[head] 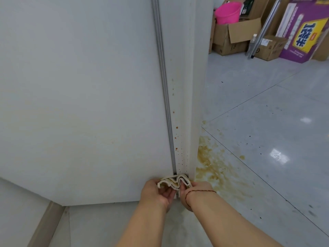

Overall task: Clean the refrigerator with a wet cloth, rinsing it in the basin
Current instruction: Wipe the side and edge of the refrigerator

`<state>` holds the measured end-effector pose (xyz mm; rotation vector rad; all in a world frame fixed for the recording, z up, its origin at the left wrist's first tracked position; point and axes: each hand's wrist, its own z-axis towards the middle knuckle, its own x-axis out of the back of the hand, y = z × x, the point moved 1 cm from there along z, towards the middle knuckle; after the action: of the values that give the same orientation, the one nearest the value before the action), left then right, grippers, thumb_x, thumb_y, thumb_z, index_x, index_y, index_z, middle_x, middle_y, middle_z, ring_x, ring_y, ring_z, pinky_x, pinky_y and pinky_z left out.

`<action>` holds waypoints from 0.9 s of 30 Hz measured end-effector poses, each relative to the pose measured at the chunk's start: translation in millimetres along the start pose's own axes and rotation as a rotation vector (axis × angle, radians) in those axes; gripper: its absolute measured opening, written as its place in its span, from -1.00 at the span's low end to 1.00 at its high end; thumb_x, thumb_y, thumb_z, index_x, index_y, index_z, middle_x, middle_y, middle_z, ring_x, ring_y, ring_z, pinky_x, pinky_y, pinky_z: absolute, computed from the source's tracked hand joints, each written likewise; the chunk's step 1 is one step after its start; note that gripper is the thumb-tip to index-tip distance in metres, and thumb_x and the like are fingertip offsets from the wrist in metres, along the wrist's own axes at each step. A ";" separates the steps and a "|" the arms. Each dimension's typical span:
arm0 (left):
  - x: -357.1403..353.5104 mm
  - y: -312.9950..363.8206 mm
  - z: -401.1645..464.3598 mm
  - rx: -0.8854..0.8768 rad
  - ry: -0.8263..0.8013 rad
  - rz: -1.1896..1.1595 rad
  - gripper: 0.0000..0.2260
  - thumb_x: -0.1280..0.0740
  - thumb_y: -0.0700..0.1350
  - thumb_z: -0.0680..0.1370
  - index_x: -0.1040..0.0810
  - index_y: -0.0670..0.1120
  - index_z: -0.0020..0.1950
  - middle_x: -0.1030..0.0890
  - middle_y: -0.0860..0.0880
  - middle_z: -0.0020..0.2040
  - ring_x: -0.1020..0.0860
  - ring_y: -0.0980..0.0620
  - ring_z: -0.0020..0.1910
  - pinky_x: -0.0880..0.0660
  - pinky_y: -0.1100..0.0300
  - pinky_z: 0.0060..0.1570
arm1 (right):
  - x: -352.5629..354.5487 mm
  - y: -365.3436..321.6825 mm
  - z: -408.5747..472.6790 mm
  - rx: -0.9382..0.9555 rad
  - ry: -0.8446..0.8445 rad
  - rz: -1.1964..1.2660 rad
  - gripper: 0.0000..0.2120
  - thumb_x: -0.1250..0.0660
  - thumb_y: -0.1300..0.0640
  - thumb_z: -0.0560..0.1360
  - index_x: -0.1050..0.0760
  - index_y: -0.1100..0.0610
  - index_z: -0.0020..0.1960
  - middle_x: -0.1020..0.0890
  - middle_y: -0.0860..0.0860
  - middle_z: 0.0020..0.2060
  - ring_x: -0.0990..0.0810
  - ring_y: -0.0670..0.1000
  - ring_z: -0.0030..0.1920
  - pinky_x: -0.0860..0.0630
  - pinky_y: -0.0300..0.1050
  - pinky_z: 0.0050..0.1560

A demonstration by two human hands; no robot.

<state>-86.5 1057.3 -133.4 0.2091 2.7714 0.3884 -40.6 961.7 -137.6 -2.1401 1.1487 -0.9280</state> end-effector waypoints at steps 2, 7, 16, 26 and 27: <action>-3.2 5.2 -14.5 -0.016 -0.067 0.016 -0.79 -0.15 -0.27 0.54 -0.48 -0.32 -0.22 -0.58 -0.22 -0.52 -0.55 -0.18 -0.26 -0.52 -0.01 -0.60 | 8.7 -12.1 -14.0 0.014 0.064 -0.051 -0.58 -0.06 -0.11 0.63 -0.43 0.07 0.35 -0.54 -0.04 0.27 -0.54 -0.10 0.21 -0.37 -0.40 0.05; -16.0 15.9 -57.8 -0.091 -0.112 0.084 -0.78 -0.13 -0.27 0.54 -0.48 -0.32 -0.21 -0.60 -0.23 -0.33 -0.54 -0.18 -0.26 -0.57 0.03 -0.29 | 22.9 -47.5 -47.9 0.126 -0.064 -0.687 -0.56 0.02 -0.12 0.64 -0.37 0.05 0.40 -0.48 -0.06 0.34 -0.44 -0.05 0.33 -0.32 -0.34 0.19; -39.0 31.3 -123.3 -0.178 -0.079 0.132 -0.75 -0.10 -0.26 0.57 -0.47 -0.34 -0.21 -0.55 -0.25 -0.26 -0.52 -0.19 -0.28 -0.50 -0.02 -0.22 | 43.4 -90.0 -82.7 0.143 0.022 -0.673 -0.52 0.02 -0.17 0.62 -0.42 0.05 0.36 -0.51 -0.04 0.31 -0.48 -0.03 0.30 -0.36 -0.29 0.24; -52.8 47.0 -186.3 -0.265 -0.134 0.150 -0.72 -0.10 -0.20 0.59 -0.48 -0.33 -0.19 -0.55 -0.22 -0.24 -0.52 -0.16 -0.26 -0.53 -0.04 -0.02 | 63.6 -128.1 -131.3 0.207 0.127 -0.402 -0.52 -0.05 -0.20 0.60 -0.49 0.07 0.29 -0.57 0.00 0.24 -0.54 -0.03 0.22 -0.40 -0.28 0.16; -55.2 49.4 -191.8 -0.282 -0.147 0.152 -0.73 -0.10 -0.20 0.59 -0.48 -0.32 -0.18 -0.55 -0.22 -0.23 -0.52 -0.16 -0.26 -0.52 -0.04 -0.01 | 67.9 -132.6 -137.1 0.222 0.137 -0.287 -0.52 -0.05 -0.17 0.61 -0.48 0.10 0.30 -0.56 0.02 0.25 -0.55 -0.03 0.20 -0.41 -0.27 0.15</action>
<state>-96.3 1047.6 71.8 0.3642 2.5287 0.7632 -54.2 950.9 64.2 -2.1163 0.7666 -1.2827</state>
